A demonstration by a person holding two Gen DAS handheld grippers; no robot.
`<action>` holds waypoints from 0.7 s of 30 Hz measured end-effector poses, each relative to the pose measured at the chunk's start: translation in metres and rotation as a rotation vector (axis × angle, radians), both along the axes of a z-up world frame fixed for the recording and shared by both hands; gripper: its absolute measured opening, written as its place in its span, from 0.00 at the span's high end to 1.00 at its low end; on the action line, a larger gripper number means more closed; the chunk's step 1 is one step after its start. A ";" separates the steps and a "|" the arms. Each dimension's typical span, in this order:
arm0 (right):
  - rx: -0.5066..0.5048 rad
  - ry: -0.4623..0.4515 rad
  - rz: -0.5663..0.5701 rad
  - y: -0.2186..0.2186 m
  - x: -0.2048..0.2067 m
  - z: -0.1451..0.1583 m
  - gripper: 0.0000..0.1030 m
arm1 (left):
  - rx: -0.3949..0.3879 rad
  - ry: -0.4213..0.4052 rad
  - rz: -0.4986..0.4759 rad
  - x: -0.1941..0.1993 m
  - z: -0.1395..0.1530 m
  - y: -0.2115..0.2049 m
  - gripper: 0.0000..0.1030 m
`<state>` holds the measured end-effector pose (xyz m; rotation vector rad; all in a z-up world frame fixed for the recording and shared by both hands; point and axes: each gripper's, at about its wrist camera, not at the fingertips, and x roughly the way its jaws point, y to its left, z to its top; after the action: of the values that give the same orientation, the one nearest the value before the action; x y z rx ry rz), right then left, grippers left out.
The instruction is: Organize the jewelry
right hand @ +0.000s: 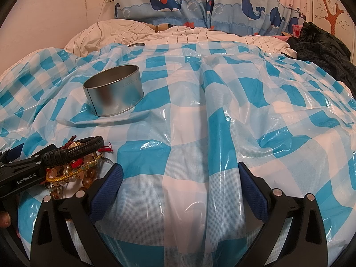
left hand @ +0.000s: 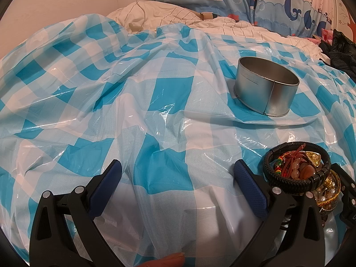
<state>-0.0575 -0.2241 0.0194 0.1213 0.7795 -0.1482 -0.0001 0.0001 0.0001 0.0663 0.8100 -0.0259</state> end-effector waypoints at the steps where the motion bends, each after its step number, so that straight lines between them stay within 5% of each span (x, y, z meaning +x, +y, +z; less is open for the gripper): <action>1: 0.000 0.000 0.000 0.000 0.000 0.000 0.07 | 0.000 0.000 0.000 0.000 0.000 0.000 0.06; 21: 0.013 0.014 0.002 -0.007 -0.003 -0.002 0.07 | -0.007 0.012 -0.006 0.002 0.002 0.004 0.06</action>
<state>-0.0600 -0.2309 0.0171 0.1321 0.7945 -0.1424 0.0016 0.0037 0.0018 0.0622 0.8217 -0.0347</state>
